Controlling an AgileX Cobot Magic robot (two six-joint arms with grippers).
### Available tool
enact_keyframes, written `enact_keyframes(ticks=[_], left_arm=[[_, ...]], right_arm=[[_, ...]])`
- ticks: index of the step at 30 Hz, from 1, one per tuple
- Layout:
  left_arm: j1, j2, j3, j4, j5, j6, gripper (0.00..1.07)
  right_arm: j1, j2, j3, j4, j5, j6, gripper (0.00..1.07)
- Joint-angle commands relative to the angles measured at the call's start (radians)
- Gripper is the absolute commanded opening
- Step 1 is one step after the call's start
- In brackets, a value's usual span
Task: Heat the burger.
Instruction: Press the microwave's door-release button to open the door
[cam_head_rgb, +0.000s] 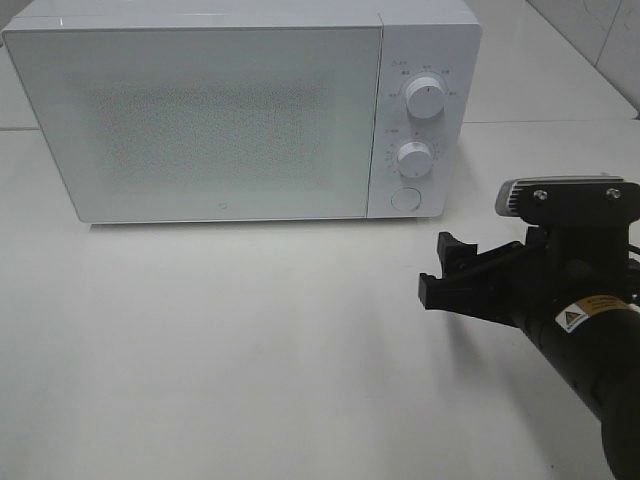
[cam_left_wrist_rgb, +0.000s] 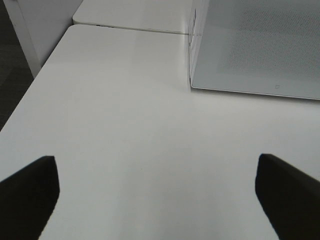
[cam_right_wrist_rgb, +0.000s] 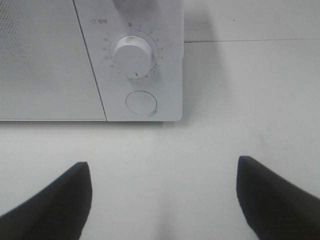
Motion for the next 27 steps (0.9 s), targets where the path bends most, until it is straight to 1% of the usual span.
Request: enact_keyframes(ticks=[1, 5, 7, 8, 9, 10, 11, 12, 13, 14, 15, 16, 17, 18, 19, 20, 21, 22, 23, 24, 25, 26, 27], left_arm=[[0.002, -0.018, 0.003, -0.002, -0.011, -0.004, 1.00], [0.002, -0.018, 0.003, -0.002, -0.011, -0.004, 1.00], [0.002, -0.018, 0.003, -0.002, -0.011, -0.004, 1.00], [0.002, -0.018, 0.003, -0.002, -0.011, -0.004, 1.00], [0.002, -0.018, 0.003, -0.002, -0.011, -0.004, 1.00], [0.002, -0.018, 0.003, -0.002, -0.011, -0.004, 1.00], [0.002, -0.018, 0.003, -0.002, -0.011, -0.004, 1.00], [0.002, -0.018, 0.003, -0.002, -0.011, -0.004, 1.00], [0.002, -0.018, 0.003, -0.002, -0.011, -0.004, 1.00], [0.002, -0.018, 0.003, -0.002, -0.011, -0.004, 1.00], [0.002, -0.018, 0.003, -0.002, -0.011, -0.004, 1.00], [0.002, -0.018, 0.003, -0.002, -0.011, -0.004, 1.00], [0.002, -0.018, 0.003, -0.002, -0.011, -0.004, 1.00], [0.002, -0.018, 0.003, -0.002, -0.011, -0.004, 1.00], [0.002, -0.018, 0.003, -0.002, -0.011, -0.004, 1.00], [0.002, -0.018, 0.003, -0.002, -0.011, -0.004, 1.00], [0.002, -0.018, 0.003, -0.002, -0.011, -0.004, 1.00], [0.002, -0.018, 0.003, -0.002, -0.011, -0.004, 1.00], [0.002, -0.018, 0.003, -0.002, -0.011, -0.004, 1.00], [0.002, -0.018, 0.003, -0.002, -0.011, -0.004, 1.00], [0.002, -0.018, 0.003, -0.002, -0.011, -0.004, 1.00], [0.002, -0.018, 0.003, -0.002, -0.011, -0.004, 1.00], [0.002, -0.018, 0.003, -0.002, -0.011, -0.004, 1.00]], right_arm=[[0.017, 0.004, -0.040, 0.016, -0.007, -0.057, 0.72], [0.017, 0.004, -0.045, 0.016, -0.011, -0.064, 0.68], [0.017, 0.004, -0.045, 0.018, -0.014, -0.049, 0.63], [0.017, 0.004, -0.045, 0.018, -0.014, -0.049, 0.63], [0.017, 0.004, -0.045, 0.018, -0.021, -0.039, 0.58], [0.017, 0.004, -0.045, 0.018, -0.021, -0.039, 0.58], [0.017, 0.004, -0.045, 0.018, -0.039, -0.012, 0.55], [0.017, 0.004, -0.045, 0.018, -0.047, 0.011, 0.47], [0.017, 0.004, -0.045, 0.018, -0.047, 0.011, 0.47], [0.017, 0.004, -0.045, 0.018, -0.059, 0.049, 0.42], [0.017, 0.004, -0.045, 0.017, -0.072, 0.149, 0.33], [0.017, 0.004, -0.045, 0.017, -0.072, 0.149, 0.33], [0.017, 0.004, -0.045, 0.017, -0.072, 0.262, 0.24], [0.017, 0.004, -0.045, 0.016, -0.070, 0.333, 0.20], [0.017, 0.004, -0.045, 0.016, -0.070, 0.333, 0.20], [0.017, 0.004, -0.045, 0.011, -0.059, 0.477, 0.14], [0.017, 0.004, -0.045, 0.011, -0.059, 0.477, 0.14], [0.017, 0.004, -0.045, 0.010, -0.052, 0.561, 0.12], [0.017, 0.004, -0.045, 0.006, -0.037, 0.730, 0.10], [0.017, 0.004, -0.045, 0.006, -0.037, 0.730, 0.10], [0.017, 0.004, -0.045, -0.011, -0.021, 0.879, 0.09], [0.017, 0.004, -0.045, -0.025, -0.014, 0.953, 0.09], [0.017, 0.004, -0.045, -0.025, -0.014, 0.953, 0.09]])
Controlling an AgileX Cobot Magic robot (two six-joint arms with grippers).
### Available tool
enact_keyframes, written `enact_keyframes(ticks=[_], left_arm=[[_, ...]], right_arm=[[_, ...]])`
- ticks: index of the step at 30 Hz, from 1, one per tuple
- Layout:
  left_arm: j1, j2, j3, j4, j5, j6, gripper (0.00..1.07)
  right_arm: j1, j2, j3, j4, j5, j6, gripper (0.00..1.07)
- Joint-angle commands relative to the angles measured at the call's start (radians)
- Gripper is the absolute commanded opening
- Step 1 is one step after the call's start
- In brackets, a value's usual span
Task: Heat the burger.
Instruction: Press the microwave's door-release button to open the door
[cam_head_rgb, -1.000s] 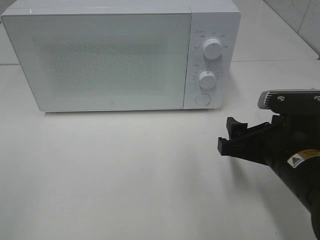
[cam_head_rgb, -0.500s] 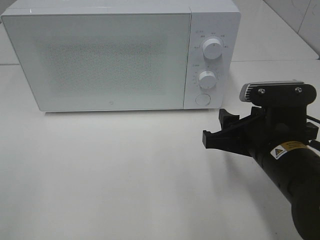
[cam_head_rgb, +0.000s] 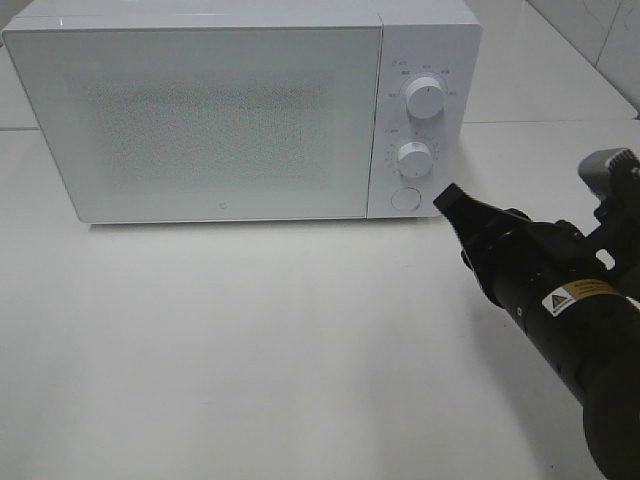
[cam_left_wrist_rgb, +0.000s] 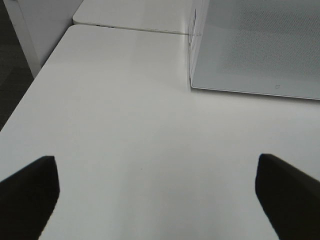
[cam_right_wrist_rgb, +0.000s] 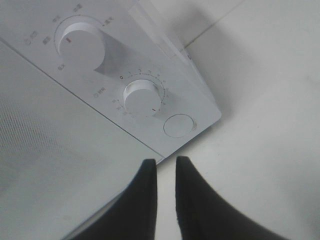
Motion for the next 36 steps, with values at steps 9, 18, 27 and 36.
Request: enact_keyframes(ticks=[9, 18, 27, 36], left_arm=[[0.002, -0.018, 0.003, -0.002, -0.011, -0.004, 1.00], [0.002, -0.018, 0.003, -0.002, -0.011, -0.004, 1.00], [0.002, -0.018, 0.003, -0.002, -0.011, -0.004, 1.00], [0.002, -0.018, 0.003, -0.002, -0.011, -0.004, 1.00]], right_arm=[[0.001, 0.001, -0.005, -0.130, 0.036, 0.638, 0.01], [-0.005, 0.001, -0.005, -0.090, 0.091, 0.740, 0.00], [-0.116, 0.001, -0.029, -0.101, 0.183, 0.742, 0.00], [-0.197, 0.121, -0.132, -0.199, 0.214, 0.800, 0.00]])
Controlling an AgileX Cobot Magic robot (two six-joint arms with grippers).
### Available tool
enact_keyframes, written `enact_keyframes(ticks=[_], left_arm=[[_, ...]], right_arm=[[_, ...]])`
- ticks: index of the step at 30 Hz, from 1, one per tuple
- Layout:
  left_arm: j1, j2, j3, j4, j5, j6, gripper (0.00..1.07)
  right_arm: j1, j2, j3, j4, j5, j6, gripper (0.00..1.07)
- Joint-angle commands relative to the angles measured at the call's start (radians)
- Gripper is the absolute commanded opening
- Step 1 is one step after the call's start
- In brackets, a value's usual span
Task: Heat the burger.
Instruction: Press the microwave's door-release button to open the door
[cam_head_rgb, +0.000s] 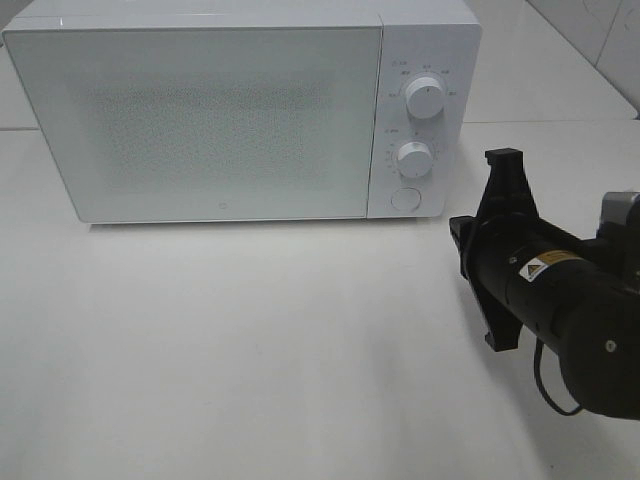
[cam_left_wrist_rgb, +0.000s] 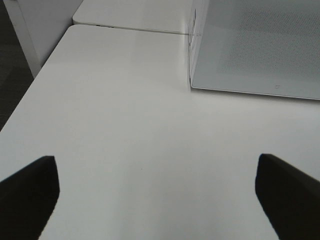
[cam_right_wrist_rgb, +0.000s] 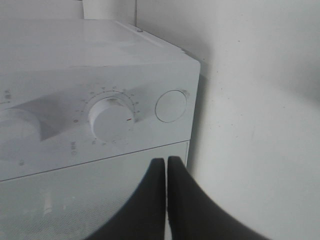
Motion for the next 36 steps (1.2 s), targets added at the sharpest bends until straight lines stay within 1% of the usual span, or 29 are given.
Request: enact_keyframes(ticks=[1, 4, 6, 10, 14, 15, 17, 18, 22, 23, 26, 33, 36], left_arm=[[0.002, -0.018, 0.003, -0.002, -0.011, -0.004, 1.00], [0.002, -0.018, 0.003, -0.002, -0.011, -0.004, 1.00], [0.002, -0.018, 0.003, -0.002, -0.011, -0.004, 1.00], [0.002, -0.018, 0.003, -0.002, -0.011, -0.004, 1.00], [0.002, -0.018, 0.003, -0.002, -0.011, -0.004, 1.00], [0.002, -0.018, 0.003, -0.002, -0.011, -0.004, 1.00], [0.002, -0.018, 0.003, -0.002, -0.011, -0.004, 1.00], [0.002, -0.018, 0.003, -0.002, -0.011, -0.004, 1.00], [0.002, -0.018, 0.003, -0.002, -0.011, -0.004, 1.00], [0.002, -0.018, 0.003, -0.002, -0.011, -0.004, 1.00], [0.002, -0.018, 0.003, -0.002, -0.011, -0.004, 1.00], [0.002, -0.018, 0.003, -0.002, -0.011, -0.004, 1.00], [0.002, -0.018, 0.003, -0.002, -0.011, -0.004, 1.00]], right_arm=[[-0.027, 0.050, -0.041, -0.040, 0.012, 0.051, 0.00], [-0.048, 0.108, -0.091, -0.067, 0.015, 0.064, 0.00], [-0.049, 0.121, -0.102, -0.074, 0.016, 0.064, 0.00], [-0.049, 0.186, -0.168, -0.070, 0.015, 0.078, 0.00], [-0.050, 0.224, -0.204, -0.066, 0.015, 0.080, 0.00], [-0.065, 0.252, -0.230, -0.072, 0.017, 0.080, 0.00], [-0.069, 0.263, -0.242, -0.074, 0.014, 0.079, 0.00], [-0.086, 0.282, -0.258, -0.074, 0.015, 0.079, 0.00], [-0.108, 0.309, -0.284, -0.087, 0.023, 0.080, 0.00], [-0.120, 0.323, -0.304, -0.100, 0.033, 0.080, 0.00], [-0.121, 0.338, -0.330, -0.102, 0.035, 0.083, 0.00], [-0.143, 0.348, -0.353, -0.095, 0.038, 0.081, 0.00], [-0.166, 0.348, -0.364, -0.092, 0.042, 0.077, 0.00]])
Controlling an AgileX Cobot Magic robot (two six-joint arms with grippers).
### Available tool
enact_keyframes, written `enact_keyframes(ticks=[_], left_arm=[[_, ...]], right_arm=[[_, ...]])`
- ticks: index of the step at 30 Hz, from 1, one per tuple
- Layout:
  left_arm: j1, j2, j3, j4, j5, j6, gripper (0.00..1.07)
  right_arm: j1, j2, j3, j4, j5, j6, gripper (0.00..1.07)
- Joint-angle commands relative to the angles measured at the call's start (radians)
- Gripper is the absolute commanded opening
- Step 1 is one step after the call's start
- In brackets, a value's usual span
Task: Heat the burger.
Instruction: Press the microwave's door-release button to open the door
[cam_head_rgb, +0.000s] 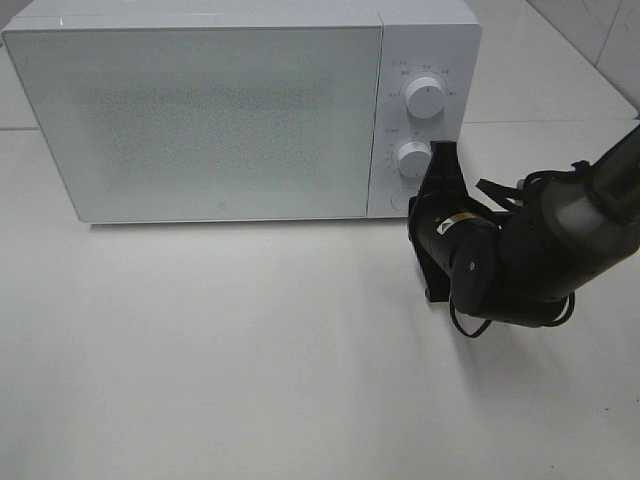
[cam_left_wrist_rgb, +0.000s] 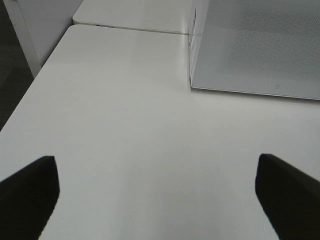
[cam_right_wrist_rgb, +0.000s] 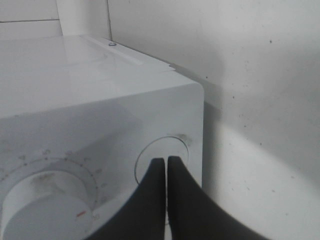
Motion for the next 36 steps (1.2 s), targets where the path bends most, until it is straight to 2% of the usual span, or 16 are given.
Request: enact_keyframes(ticks=[1, 13, 18, 34, 36], left_arm=[[0.002, -0.018, 0.003, -0.002, -0.011, -0.004, 1.00], [0.002, -0.018, 0.003, -0.003, -0.011, -0.004, 1.00], [0.002, -0.018, 0.003, -0.003, -0.011, -0.004, 1.00], [0.002, -0.018, 0.003, -0.003, -0.011, -0.004, 1.00], [0.002, -0.018, 0.003, -0.003, -0.011, -0.004, 1.00]], right_arm=[[-0.016, -0.002, -0.018, -0.001, 0.009, -0.005, 0.00], [-0.016, 0.048, -0.075, -0.034, 0.030, 0.032, 0.00], [-0.016, 0.055, -0.081, -0.027, -0.051, 0.034, 0.00], [-0.016, 0.067, -0.119, -0.026, -0.113, 0.037, 0.00], [-0.016, 0.067, -0.122, -0.025, -0.171, 0.037, 0.00]])
